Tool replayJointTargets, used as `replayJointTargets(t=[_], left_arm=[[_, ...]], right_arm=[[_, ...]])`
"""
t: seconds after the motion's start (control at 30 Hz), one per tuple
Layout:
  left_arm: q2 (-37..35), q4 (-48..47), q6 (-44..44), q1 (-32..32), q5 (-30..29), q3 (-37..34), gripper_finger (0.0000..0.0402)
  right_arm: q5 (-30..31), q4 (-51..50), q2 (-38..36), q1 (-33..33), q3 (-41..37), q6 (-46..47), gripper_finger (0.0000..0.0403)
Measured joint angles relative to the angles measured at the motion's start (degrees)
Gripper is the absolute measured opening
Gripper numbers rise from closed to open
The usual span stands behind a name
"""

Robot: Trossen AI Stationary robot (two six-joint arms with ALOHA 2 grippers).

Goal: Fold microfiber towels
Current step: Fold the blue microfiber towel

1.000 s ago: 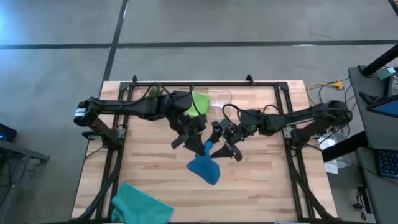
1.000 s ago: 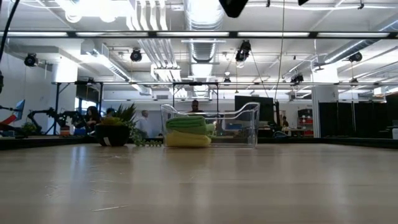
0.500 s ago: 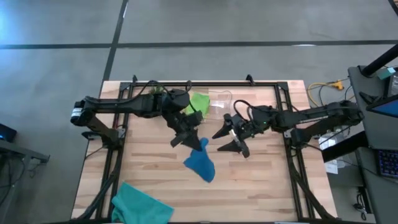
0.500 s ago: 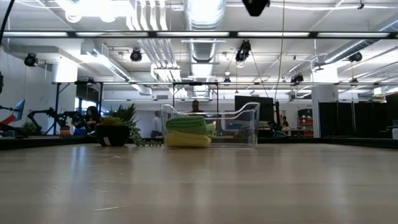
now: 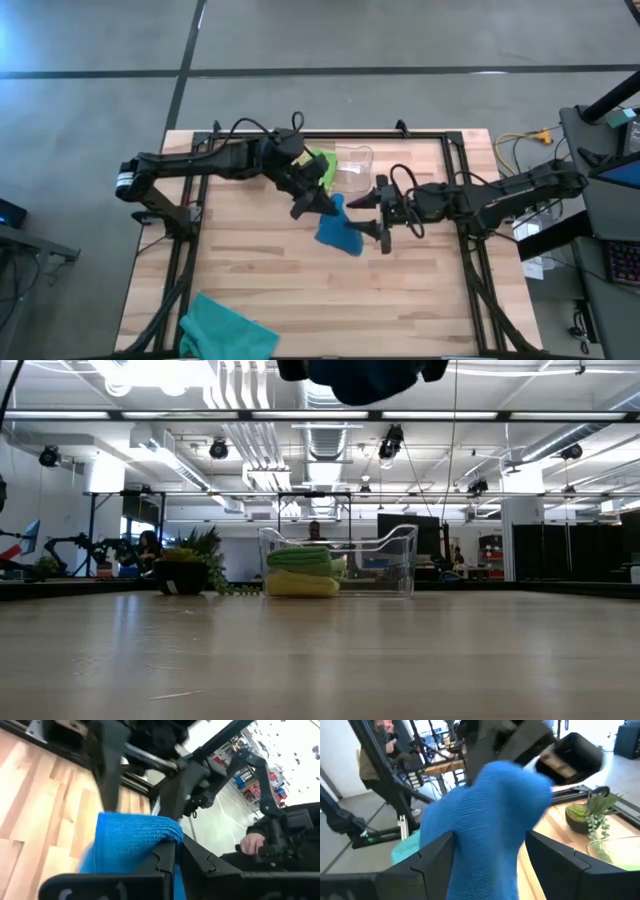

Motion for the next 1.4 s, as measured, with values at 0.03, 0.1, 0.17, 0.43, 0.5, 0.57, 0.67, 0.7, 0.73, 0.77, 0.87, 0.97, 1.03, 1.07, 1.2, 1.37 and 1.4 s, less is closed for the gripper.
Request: replayJointTargets(t=[0.03, 0.1, 0.17, 0.43, 0.5, 0.57, 0.67, 0.7, 0.73, 0.77, 0.87, 0.97, 1.03, 1.07, 1.2, 1.37, 1.4], left_arm=[[0.06, 0.03, 0.01, 0.24, -0.02, 0.0, 0.0], [0.11, 0.29, -0.01, 0.71, -0.03, -0.02, 0.0], [0.11, 0.95, 0.01, 1.06, -0.04, -0.02, 0.0], [0.11, 2.95, -0.03, 1.21, 1.72, -0.02, 0.0], [0.11, 2.8, -0.06, 1.19, 1.78, -0.02, 0.0], [0.11, 2.85, -0.81, 1.21, 2.08, -0.02, 0.0], [0.11, 2.84, -1.56, 1.2, 2.34, -0.03, 0.0], [0.11, 2.85, -1.57, 1.19, 2.36, -0.07, 0.0], [0.11, 2.82, -1.59, 1.18, 2.38, -0.11, 0.0], [0.11, 2.84, -1.58, 1.18, 2.38, -0.11, 0.0], [0.11, 2.86, -1.61, 1.18, 2.4, -0.09, 0.0], [0.11, 2.9, -1.71, 1.21, 2.4, 0.11, 0.0], [0.11, 2.94, -1.93, 1.18, 2.45, 0.22, 0.0], [0.11, 2.93, -2.49, 1.2, 2.49, 0.22, 0.0], [0.11, 2.86, -3.03, 1.2, 2.6, 0.15, 0.0], [-1.05, 2.62, -2.72, 2.13, 2.12, 0.0, 0.0], [-1.7, 2.25, -2.56, 2.48, 1.58, -0.03, 0.0]], right_arm=[[-0.03, -0.13, 0.17, 0.02, 0.0, -0.07, 0.0238], [-0.41, -0.31, 0.62, 0.3, 0.0, 0.04, 0.0238], [-0.41, -0.33, 0.88, 0.58, 0.0, 0.05, 0.0239], [0.05, -1.18, 3.0, 0.41, 0.0, -0.32, 0.0237], [0.05, -1.32, 3.58, 0.27, 0.0, -0.93, 0.0237], [0.05, -1.02, 4.18, 0.27, 0.01, -1.6, 0.0237], [0.05, -1.27, 4.98, 0.23, 0.9, -3.35, 0.0237], [0.05, -1.27, 5.19, 0.21, 1.35, -4.09, 0.0237], [0.07, -1.75, 5.51, 0.17, 1.78, -4.73, 0.0237], [0.06, -2.58, 6.01, 0.01, 2.4, -5.12, 0.0237], [0.05, -8.23, 7.85, -0.5, 4.78, -5.46, 0.0222], [0.1, -13.63, 9.96, -0.58, 7.7, -5.92, 0.0178], [0.07, -15.86, 10.96, -0.51, 9.66, -6.84, 0.0135], [0.06, -16.73, 11.24, -0.51, 10.76, -7.16, 0.0111], [0.05, -21.1, 11.73, -0.63, 14.03, -9.48, 0.0027], [0.09, -26.23, 11.42, -0.78, 15.08, -8.58, 0.0019], [0.14, -26.33, 11.31, -0.76, 15.08, -7.93, 0.0018]])
